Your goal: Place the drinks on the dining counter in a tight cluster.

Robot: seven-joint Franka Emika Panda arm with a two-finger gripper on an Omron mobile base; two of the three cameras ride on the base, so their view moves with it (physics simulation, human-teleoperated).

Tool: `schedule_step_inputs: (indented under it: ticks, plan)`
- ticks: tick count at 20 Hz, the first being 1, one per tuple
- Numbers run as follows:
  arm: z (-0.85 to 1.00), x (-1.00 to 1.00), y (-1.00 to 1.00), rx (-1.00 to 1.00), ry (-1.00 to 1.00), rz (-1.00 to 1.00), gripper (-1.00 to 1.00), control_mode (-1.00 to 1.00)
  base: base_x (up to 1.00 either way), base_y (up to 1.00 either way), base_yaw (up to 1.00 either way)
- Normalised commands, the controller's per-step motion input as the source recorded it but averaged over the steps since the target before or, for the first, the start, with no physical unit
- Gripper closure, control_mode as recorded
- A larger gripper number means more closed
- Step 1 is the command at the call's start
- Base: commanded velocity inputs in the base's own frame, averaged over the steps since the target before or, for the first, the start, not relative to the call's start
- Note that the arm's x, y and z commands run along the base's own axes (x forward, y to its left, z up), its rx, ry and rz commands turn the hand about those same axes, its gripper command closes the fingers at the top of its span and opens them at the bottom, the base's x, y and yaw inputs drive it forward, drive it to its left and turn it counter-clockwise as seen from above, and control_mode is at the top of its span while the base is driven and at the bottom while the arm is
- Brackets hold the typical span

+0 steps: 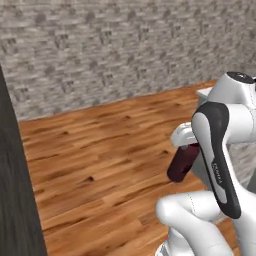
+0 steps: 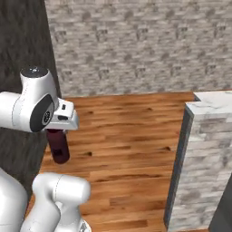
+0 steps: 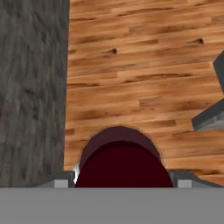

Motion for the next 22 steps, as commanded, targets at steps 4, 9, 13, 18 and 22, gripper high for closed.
schedule_step_inputs:
  ticks: [4, 9, 13, 18, 22]
  plan:
    - [0.00, 0.00, 0.00, 0.00, 0.00, 0.00, 1.00, 1.00, 1.00, 0.94, -0.61]
    - [0.00, 0.00, 0.00, 0.00, 0.00, 0.00, 1.00, 1.00, 1.00, 0.96, -0.62]
    - [0.00, 0.00, 0.00, 0.00, 0.00, 0.00, 1.00, 1.00, 1.00, 1.00, -0.57]
    - [0.00, 0.00, 0.00, 0.00, 0.00, 0.00, 1.00, 1.00, 1.00, 1.00, -0.56]
    - [0.00, 0.00, 0.00, 0.00, 0.00, 0.00, 1.00, 1.00, 1.00, 1.00, -0.51]
